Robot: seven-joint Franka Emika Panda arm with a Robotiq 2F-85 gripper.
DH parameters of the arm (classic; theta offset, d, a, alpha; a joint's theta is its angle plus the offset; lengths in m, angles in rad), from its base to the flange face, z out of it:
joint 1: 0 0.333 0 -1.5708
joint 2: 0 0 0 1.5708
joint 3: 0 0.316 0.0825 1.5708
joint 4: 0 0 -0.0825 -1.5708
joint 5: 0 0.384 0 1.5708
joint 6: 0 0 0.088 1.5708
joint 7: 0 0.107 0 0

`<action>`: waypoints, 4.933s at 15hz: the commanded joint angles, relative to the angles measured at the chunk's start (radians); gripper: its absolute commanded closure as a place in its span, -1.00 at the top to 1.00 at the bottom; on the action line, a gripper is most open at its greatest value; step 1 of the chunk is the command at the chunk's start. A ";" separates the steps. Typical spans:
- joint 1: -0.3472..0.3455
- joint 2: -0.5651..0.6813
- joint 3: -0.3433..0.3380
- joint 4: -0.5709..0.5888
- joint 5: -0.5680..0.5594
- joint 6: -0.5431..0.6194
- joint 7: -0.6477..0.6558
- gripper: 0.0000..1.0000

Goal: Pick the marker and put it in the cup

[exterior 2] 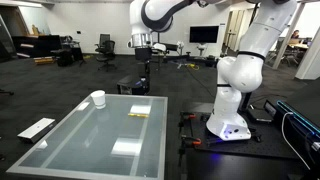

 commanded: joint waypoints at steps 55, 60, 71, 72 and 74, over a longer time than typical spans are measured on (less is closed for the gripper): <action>-0.140 0.560 -0.011 -0.115 -0.322 0.918 0.223 1.00; -0.124 0.614 -0.011 -0.078 -0.318 0.948 0.219 1.00; -0.109 0.719 -0.017 -0.017 -0.323 0.976 0.205 1.00; -0.110 0.725 -0.015 -0.011 -0.321 0.976 0.203 1.00; -0.113 0.737 -0.014 -0.002 -0.318 0.975 0.202 0.93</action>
